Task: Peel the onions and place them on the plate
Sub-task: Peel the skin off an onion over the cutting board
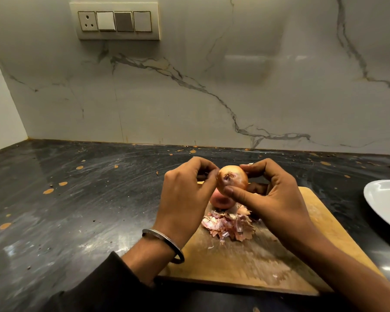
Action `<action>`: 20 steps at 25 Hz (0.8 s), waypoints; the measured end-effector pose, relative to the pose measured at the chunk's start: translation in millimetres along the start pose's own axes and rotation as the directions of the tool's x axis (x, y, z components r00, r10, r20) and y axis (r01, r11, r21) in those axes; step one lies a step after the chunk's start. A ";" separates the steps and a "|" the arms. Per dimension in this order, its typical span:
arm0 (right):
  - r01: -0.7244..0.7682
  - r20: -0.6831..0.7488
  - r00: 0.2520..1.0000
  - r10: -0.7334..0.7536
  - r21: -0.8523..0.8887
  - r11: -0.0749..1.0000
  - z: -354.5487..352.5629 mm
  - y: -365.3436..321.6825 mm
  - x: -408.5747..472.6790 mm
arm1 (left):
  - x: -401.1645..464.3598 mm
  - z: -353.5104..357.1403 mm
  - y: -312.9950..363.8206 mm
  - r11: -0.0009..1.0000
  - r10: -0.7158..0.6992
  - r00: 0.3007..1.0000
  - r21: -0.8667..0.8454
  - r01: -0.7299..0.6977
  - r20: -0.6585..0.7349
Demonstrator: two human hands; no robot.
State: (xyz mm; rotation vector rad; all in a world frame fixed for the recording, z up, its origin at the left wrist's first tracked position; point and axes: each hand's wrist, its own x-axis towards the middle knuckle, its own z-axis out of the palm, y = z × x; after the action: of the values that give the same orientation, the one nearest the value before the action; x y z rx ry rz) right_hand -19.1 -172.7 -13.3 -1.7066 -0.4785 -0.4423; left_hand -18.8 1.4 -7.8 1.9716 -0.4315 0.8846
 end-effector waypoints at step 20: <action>-0.151 0.054 0.988 0.143 0.201 0.968 -11.2 -1.9 7.5 | 2.2 1.2 -2.0 0.978 -0.177 0.967 -0.080 0.194 0.184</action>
State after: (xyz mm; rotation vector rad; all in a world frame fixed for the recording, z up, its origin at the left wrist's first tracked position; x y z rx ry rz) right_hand -14.2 -182.9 -5.7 -1.5411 -0.4079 -0.2437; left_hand -15.6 1.5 -7.8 1.9703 -0.3758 0.5632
